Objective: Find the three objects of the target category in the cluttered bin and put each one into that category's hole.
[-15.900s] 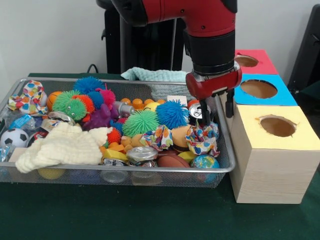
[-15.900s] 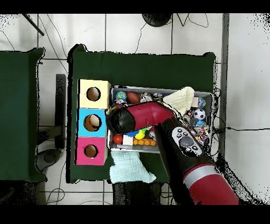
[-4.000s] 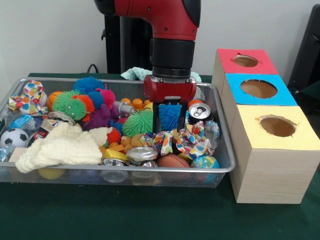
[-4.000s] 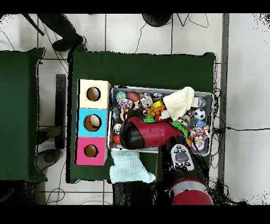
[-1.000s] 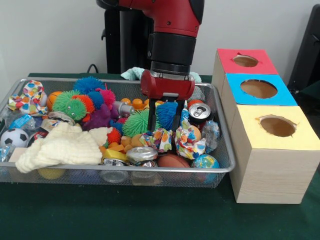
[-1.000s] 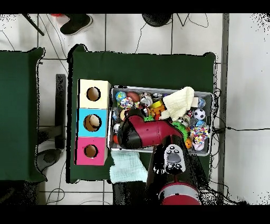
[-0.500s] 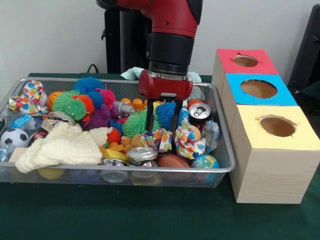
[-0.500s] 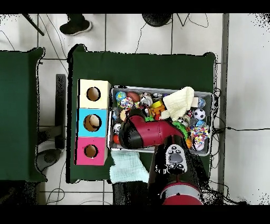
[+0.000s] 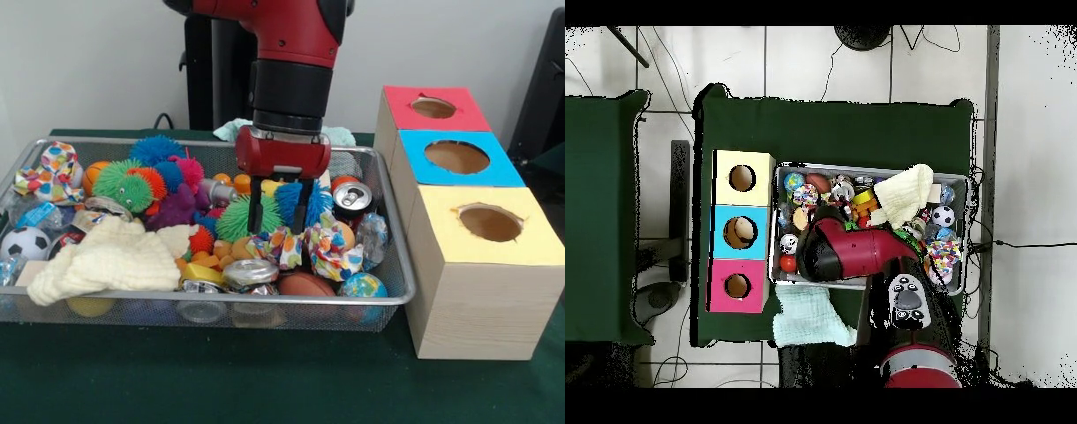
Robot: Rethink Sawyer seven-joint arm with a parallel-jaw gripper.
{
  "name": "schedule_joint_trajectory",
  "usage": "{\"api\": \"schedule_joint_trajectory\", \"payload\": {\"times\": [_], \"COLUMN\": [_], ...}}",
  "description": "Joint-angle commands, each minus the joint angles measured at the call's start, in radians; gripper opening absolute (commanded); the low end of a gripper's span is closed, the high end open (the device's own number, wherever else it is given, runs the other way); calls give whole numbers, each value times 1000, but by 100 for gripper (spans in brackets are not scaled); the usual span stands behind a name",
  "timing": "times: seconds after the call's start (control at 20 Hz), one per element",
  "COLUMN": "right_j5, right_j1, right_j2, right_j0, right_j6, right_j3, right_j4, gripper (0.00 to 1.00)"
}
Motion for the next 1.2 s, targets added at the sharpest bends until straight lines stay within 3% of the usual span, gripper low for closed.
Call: {"api": "schedule_joint_trajectory", "payload": {"times": [0.05, 0.15, 0.35, 0.75, 0.95, 1.2], "right_j5": [92, 83, 40, 39, 5, -40], "right_j1": [-3, 5, -26, 22, 27, 21], "right_j2": [81, 77, 126, 121, 162, 149], "right_j0": [-12, -4, -50, -26, -65, -59], "right_j6": [72, 82, 117, 126, 132, 145], "right_j3": [64, 63, 135, 111, 128, 126], "right_j4": [-31, -25, -17, 1, -4, -12], "gripper": [100, 100, 100, 100, 100, 100]}}
